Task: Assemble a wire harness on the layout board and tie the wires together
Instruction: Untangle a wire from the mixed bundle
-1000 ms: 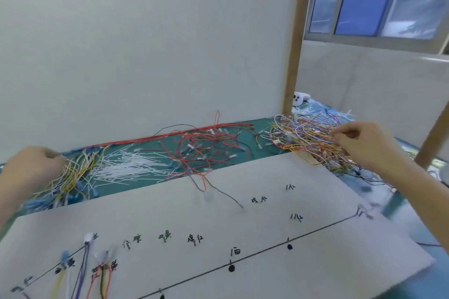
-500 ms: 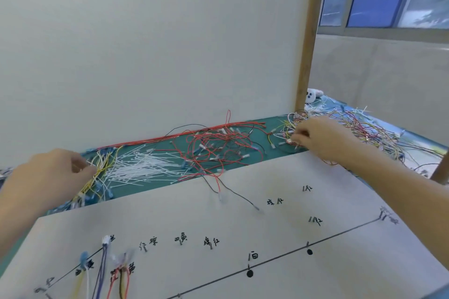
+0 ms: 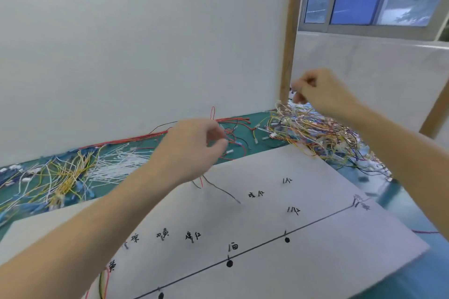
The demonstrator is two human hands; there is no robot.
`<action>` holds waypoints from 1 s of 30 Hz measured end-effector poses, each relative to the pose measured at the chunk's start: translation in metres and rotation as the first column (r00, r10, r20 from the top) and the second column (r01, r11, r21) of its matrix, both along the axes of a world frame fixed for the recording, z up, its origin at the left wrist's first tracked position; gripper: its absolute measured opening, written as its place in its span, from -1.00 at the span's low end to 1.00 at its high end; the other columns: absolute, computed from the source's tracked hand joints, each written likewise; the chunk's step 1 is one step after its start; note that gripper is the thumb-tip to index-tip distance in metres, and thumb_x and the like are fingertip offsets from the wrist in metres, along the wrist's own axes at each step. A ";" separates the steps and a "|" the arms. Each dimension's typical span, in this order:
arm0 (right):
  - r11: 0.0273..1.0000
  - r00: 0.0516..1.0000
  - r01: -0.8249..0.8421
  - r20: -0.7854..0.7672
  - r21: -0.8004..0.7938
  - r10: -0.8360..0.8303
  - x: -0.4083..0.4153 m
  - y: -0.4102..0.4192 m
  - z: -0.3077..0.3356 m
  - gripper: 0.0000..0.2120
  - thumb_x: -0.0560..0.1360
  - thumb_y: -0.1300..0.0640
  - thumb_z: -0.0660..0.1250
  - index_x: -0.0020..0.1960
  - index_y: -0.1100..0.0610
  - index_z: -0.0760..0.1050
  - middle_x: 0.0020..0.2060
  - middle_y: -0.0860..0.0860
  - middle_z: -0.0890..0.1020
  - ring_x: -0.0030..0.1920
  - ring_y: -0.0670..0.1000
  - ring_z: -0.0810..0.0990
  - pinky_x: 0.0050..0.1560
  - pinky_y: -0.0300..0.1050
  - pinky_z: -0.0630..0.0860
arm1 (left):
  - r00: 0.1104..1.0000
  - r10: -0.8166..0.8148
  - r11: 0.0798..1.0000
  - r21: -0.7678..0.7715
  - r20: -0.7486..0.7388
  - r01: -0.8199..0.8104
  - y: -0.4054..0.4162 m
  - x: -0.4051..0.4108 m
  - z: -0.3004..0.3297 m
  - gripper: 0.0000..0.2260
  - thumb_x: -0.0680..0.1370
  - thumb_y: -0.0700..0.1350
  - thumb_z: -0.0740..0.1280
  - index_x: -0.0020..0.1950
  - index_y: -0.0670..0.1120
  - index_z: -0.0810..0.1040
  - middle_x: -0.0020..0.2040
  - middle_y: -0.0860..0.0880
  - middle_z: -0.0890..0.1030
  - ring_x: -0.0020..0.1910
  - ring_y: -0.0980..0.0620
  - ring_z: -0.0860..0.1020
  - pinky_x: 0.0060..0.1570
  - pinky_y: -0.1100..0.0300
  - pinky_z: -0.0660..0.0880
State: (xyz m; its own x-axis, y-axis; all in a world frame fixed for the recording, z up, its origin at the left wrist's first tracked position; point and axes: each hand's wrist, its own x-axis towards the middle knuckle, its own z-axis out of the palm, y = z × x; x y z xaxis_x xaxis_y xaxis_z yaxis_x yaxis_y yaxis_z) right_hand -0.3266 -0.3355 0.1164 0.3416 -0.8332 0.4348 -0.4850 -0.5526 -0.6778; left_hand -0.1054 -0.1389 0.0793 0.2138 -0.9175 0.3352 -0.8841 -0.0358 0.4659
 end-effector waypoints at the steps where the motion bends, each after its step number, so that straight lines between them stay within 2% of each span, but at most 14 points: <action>1: 0.999 0.998 -0.045 -0.043 0.008 0.045 0.000 0.012 -0.001 -0.73 0.67 0.15 0.29 -0.21 0.09 0.52 -0.32 0.06 0.68 -0.51 -0.14 0.52 -0.40 -0.21 0.42 | 0.998 -0.037 0.999 0.003 -0.056 0.038 -0.009 -0.013 -0.004 -0.85 0.57 0.02 0.39 0.11 0.08 0.66 -0.05 0.22 0.68 0.02 0.15 0.63 0.14 0.10 0.55; 4: 0.987 0.987 -0.159 0.008 -0.026 0.159 -0.002 0.059 -0.011 -0.79 0.65 0.05 0.31 -0.15 0.04 0.57 -0.36 0.00 0.69 -0.42 0.01 0.61 -0.40 -0.10 0.52 | 0.943 -0.152 0.986 0.019 -0.297 0.165 -0.030 -0.047 -0.016 -0.52 0.56 0.09 0.41 0.46 0.10 0.41 0.04 0.19 0.70 0.08 0.10 0.63 0.13 0.06 0.55; 5: 0.980 0.979 -0.200 0.036 -0.007 0.200 -0.001 0.076 -0.018 -0.80 0.65 0.05 0.31 -0.13 0.02 0.58 -0.35 -0.01 0.69 -0.42 0.00 0.61 -0.40 -0.11 0.54 | 0.903 -0.203 0.976 -0.003 -0.380 0.218 -0.034 -0.056 -0.020 -0.46 0.55 0.07 0.43 0.49 0.13 0.33 0.05 0.16 0.70 0.07 0.07 0.65 0.12 0.01 0.57; 7: 0.941 0.947 -0.311 0.129 0.131 0.295 -0.003 0.105 -0.025 -0.86 0.66 0.13 0.30 -0.03 0.02 0.61 -0.30 -0.01 0.72 -0.42 -0.05 0.62 -0.38 -0.20 0.58 | 0.857 -0.295 0.952 -0.053 -0.423 0.301 -0.041 -0.069 -0.026 -0.54 0.56 -0.06 0.41 0.39 0.20 0.36 -0.01 0.07 0.72 -0.05 0.06 0.70 0.01 -0.02 0.63; 10: 0.726 0.814 -0.533 0.499 0.435 0.298 -0.018 0.108 -0.011 -0.86 0.64 0.31 0.27 0.16 0.28 0.55 -0.04 0.14 0.76 -0.11 0.04 0.75 -0.07 -0.08 0.71 | 0.686 -0.324 0.927 -0.073 -0.652 0.368 -0.049 -0.075 -0.022 -0.72 0.61 -0.13 0.35 0.28 0.12 0.46 0.01 -0.03 0.74 -0.11 -0.04 0.74 -0.16 0.07 0.62; 13: 0.489 0.611 -0.714 0.787 0.502 0.085 -0.036 0.093 0.014 -0.81 0.57 0.34 0.24 0.16 0.37 0.48 0.16 0.27 0.69 0.15 0.19 0.72 0.14 0.07 0.67 | 0.528 -0.259 0.943 -0.094 -0.809 0.318 -0.057 -0.079 -0.014 -0.69 0.66 0.00 0.36 0.38 0.01 0.42 0.07 -0.07 0.74 -0.09 -0.10 0.75 -0.15 0.06 0.61; 16: 0.461 0.490 -0.761 0.870 0.457 -0.053 -0.036 0.082 0.029 -0.79 0.57 0.37 0.17 0.17 0.40 0.44 0.12 0.28 0.69 0.12 0.23 0.72 0.10 0.15 0.67 | 0.502 -0.250 0.952 -0.117 -0.828 0.282 -0.062 -0.090 -0.015 -0.57 0.67 -0.16 0.31 0.49 0.05 0.25 0.22 -0.02 0.67 -0.04 -0.05 0.74 -0.14 0.06 0.65; 19: 0.468 0.446 -0.770 0.890 0.434 -0.091 -0.028 0.074 0.039 -0.78 0.66 0.36 0.08 0.23 0.41 0.40 0.07 0.27 0.67 0.11 0.25 0.71 0.07 0.20 0.67 | 0.604 -0.322 0.909 -0.059 -0.729 0.413 -0.063 -0.107 -0.023 -0.58 0.62 -0.17 0.39 0.45 0.06 0.41 0.26 0.03 0.65 -0.04 0.08 0.69 -0.19 0.17 0.61; 23: 0.434 0.702 -0.683 0.692 0.588 0.168 -0.014 0.079 0.037 -0.83 0.68 0.26 0.15 0.21 0.29 0.42 0.22 0.29 0.66 0.20 0.23 0.69 0.16 0.07 0.65 | 0.759 -0.312 0.927 -0.008 -0.572 0.376 -0.071 -0.139 -0.030 -0.70 0.58 0.06 0.45 0.25 0.00 0.52 0.00 0.00 0.70 -0.26 0.13 0.57 -0.26 0.25 0.47; 25: 0.578 0.828 -0.551 0.480 0.602 0.289 -0.018 0.078 0.031 -0.80 0.67 0.19 0.24 0.17 0.29 0.53 0.12 0.24 0.72 0.14 0.14 0.73 0.12 -0.04 0.67 | 0.724 -0.268 0.953 -0.064 -0.635 0.296 -0.075 -0.148 -0.032 -0.90 0.65 -0.09 0.35 0.01 -0.10 0.59 -0.10 -0.10 0.71 -0.29 0.10 0.59 -0.26 0.22 0.51; 26: 0.723 0.898 -0.433 0.322 0.538 0.299 -0.023 0.075 0.028 -0.79 0.65 0.15 0.29 0.13 0.26 0.61 0.04 0.17 0.75 0.08 0.06 0.75 0.09 -0.08 0.68 | 0.696 -0.247 0.962 -0.084 -0.675 0.260 -0.078 -0.148 -0.034 -0.87 0.67 -0.18 0.30 -0.03 -0.13 0.61 -0.09 -0.14 0.73 -0.24 0.09 0.63 -0.22 0.19 0.54; 28: 0.967 0.988 -0.130 -0.050 0.217 0.144 -0.039 0.064 0.018 -0.85 0.59 0.06 0.37 0.02 0.07 0.70 -0.18 0.02 0.76 -0.11 -0.01 0.73 -0.03 -0.13 0.62 | 0.667 -0.213 0.970 -0.073 -0.714 0.231 -0.078 -0.138 -0.038 -0.82 0.66 -0.29 0.24 0.00 -0.13 0.61 -0.13 -0.11 0.74 -0.27 0.13 0.64 -0.28 0.25 0.54; 29: 0.997 0.983 -0.032 -0.178 0.077 0.045 -0.050 0.059 0.011 -0.87 0.57 0.02 0.40 0.01 0.03 0.70 -0.25 -0.03 0.72 -0.20 0.00 0.67 -0.10 -0.12 0.56 | 0.670 -0.195 0.973 -0.054 -0.716 0.225 -0.076 -0.132 -0.039 -0.81 0.65 -0.30 0.24 0.00 -0.10 0.61 -0.20 -0.03 0.73 -0.35 0.18 0.60 -0.36 0.30 0.51; 30: 0.999 0.958 0.000 -0.287 0.049 0.014 -0.060 0.054 0.001 -0.86 0.55 -0.04 0.42 0.03 -0.01 0.68 -0.28 -0.07 0.68 -0.24 0.00 0.62 -0.12 -0.10 0.54 | 0.674 -0.179 0.974 -0.035 -0.716 0.222 -0.075 -0.125 -0.039 -0.81 0.64 -0.29 0.25 -0.03 -0.07 0.61 -0.25 0.03 0.71 -0.39 0.20 0.57 -0.40 0.34 0.47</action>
